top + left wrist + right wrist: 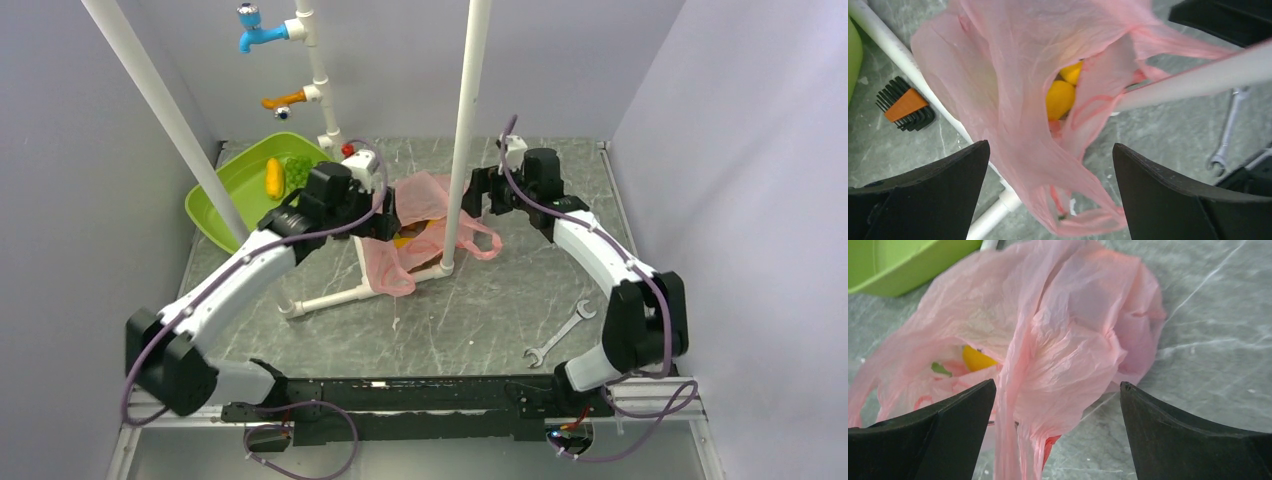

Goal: Take the fake fruits out of the plastic bag
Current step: Adjust the plastic bag at the center of the board.

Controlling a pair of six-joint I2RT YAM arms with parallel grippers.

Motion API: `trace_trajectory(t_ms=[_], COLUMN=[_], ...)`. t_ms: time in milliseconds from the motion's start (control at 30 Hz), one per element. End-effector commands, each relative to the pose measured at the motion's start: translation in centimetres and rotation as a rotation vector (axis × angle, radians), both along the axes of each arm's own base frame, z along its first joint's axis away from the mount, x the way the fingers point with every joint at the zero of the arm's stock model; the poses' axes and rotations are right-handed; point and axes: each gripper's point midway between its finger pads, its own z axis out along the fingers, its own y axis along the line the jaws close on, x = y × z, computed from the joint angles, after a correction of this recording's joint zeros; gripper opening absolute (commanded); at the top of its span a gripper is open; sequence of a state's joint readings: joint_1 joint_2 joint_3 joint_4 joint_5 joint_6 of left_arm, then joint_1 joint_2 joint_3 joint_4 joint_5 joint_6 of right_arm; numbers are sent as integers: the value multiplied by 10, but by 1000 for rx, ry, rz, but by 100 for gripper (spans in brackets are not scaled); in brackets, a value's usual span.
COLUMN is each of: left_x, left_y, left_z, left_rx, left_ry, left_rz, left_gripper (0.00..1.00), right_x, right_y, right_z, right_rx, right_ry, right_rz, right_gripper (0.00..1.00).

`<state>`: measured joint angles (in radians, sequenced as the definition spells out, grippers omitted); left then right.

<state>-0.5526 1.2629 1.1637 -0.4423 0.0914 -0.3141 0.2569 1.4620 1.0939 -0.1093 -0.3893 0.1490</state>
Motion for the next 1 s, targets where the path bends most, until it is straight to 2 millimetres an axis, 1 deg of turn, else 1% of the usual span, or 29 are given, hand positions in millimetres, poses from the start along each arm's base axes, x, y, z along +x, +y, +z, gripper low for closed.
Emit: trace_trajectory(t_ms=[0,33,133,200,267,300,367,400,467,500,567,633,667,700,733,767,833,933,967], left_x=[21,24,28,28,33,35,37,38,40,41,43,44,46,48,50,51,54,57,59], left_y=[-7,-10,-5,-4,0,3,6,7,7,6,5,0,-3,-6,-7,-8,-8,-1,2], left_z=[-32,-45,-70,-78,-84,-87,-92,-94,-98,-100,-102,-97,-93,-86,-80,-73,-58,-38,-34], left_rx=[104,123,180,190,212,230,258,265,271,271,269,242,222,197,178,157,120,69,51], left_ry=[52,77,119,121,118,121,132,134,137,140,144,132,116,88,67,40,-15,-95,-113], left_rz=[-57,-71,-54,-53,-29,-18,-12,-6,-1,0,3,-6,-8,-7,-2,1,12,52,65], left_gripper=[99,99,100,99,94,90,81,74,57,52,38,22,13,10,4,0,0,0,0], right_x=[-7,-7,-7,-4,3,5,8,7,5,5,6,5,4,3,2,3,9,21,27], right_y=[24,25,24,21,14,11,9,10,12,11,7,7,9,13,16,18,17,14,15], right_z=[-6,-11,-26,-37,-47,-51,-51,-51,-54,-57,-63,-70,-71,-73,-75,-75,-72,-62,-56], right_rx=[30,33,20,-3,-50,-74,-95,-94,-96,-105,-144,-185,-188,-187,-183,-180,-163,-126,-96], right_ry=[49,63,90,105,114,120,111,109,119,124,130,130,130,136,139,137,118,81,62], right_rz=[164,165,138,99,37,13,-7,-4,2,-8,-41,-56,-45,-35,-29,-29,-66,-128,-138], right_gripper=[98,98,96,91,85,84,84,84,83,84,88,93,94,94,94,92,85,69,59])
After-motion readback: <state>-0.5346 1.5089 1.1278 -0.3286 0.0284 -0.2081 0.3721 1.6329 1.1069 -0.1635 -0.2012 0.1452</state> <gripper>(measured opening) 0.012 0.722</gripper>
